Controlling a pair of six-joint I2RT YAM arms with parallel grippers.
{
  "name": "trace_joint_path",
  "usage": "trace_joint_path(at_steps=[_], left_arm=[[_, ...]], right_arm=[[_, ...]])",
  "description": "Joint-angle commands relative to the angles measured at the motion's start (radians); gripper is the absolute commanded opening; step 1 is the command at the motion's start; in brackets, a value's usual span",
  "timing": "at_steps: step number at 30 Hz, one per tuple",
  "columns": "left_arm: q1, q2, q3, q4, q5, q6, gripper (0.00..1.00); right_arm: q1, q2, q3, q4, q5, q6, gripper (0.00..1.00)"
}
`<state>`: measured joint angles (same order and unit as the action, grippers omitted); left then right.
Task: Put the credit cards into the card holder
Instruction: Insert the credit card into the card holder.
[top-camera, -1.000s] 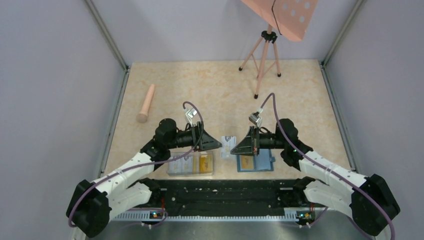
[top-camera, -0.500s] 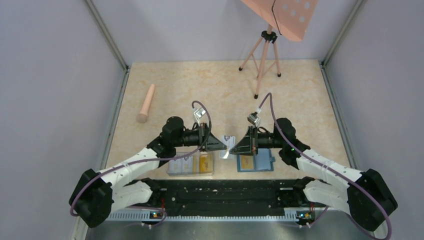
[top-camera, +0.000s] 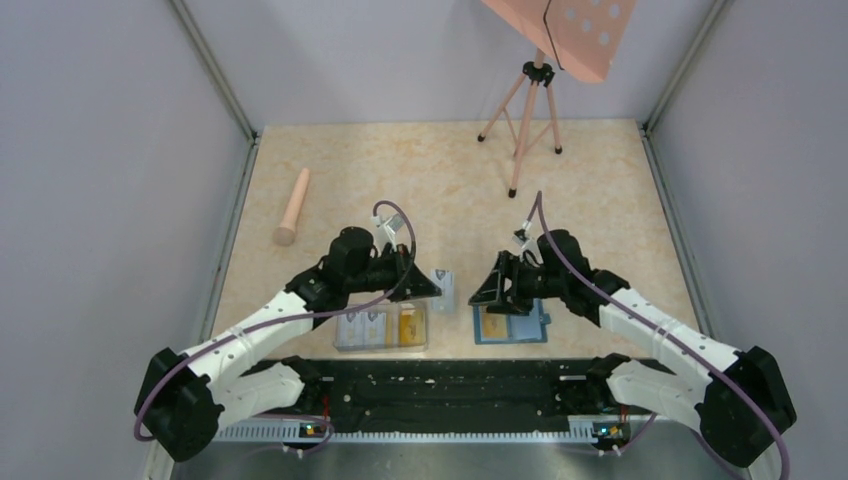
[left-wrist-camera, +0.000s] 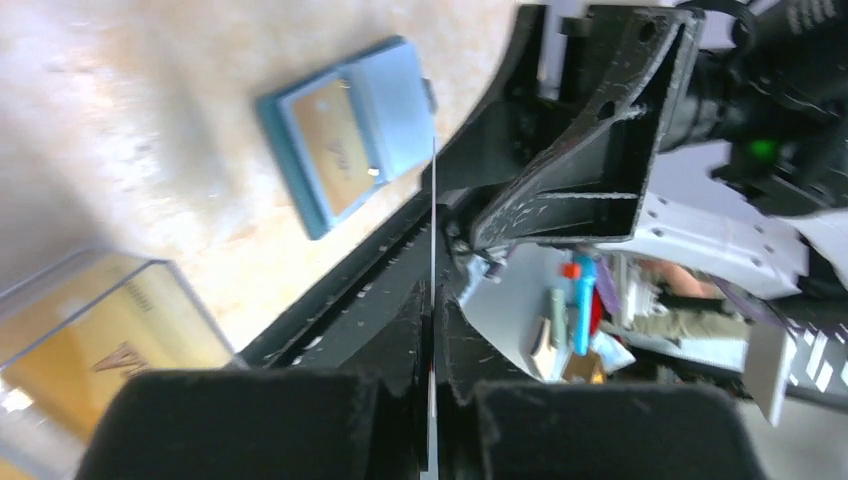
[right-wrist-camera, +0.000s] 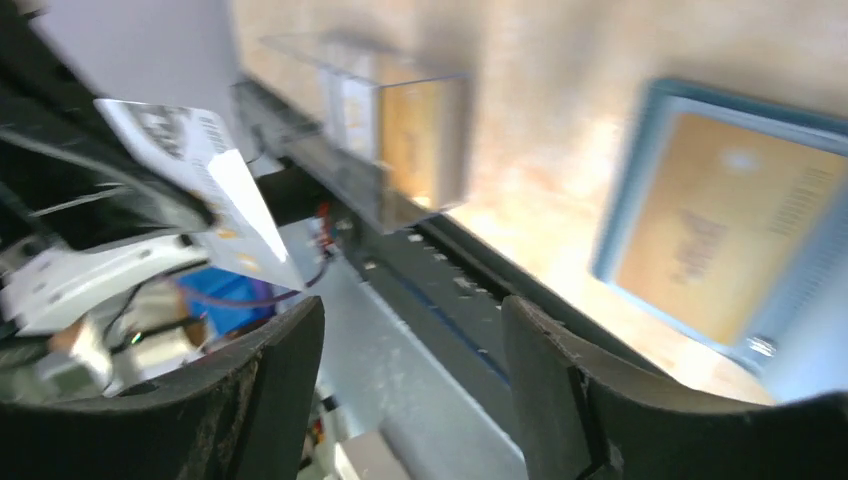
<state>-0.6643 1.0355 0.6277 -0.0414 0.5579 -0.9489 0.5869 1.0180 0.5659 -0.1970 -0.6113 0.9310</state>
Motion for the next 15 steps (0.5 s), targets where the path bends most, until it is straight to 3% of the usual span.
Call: trace_joint_path(at_steps=[1,8,15], left_arm=[[-0.004,-0.029,0.062,-0.257,-0.192,0.100,0.00],[-0.054,0.004,0.078,-0.360,-0.320,0.099,0.00],[-0.162,0.122,0.154,-0.419,-0.413,0.099,0.00]], right_arm=[[-0.038,-0.041,0.068,-0.347,0.290,-0.172,0.68],[-0.080,-0.058,0.104,-0.568,0.629,-0.236,0.76],[-0.138,0.000,0.082,-0.556,0.658,-0.209,0.77]])
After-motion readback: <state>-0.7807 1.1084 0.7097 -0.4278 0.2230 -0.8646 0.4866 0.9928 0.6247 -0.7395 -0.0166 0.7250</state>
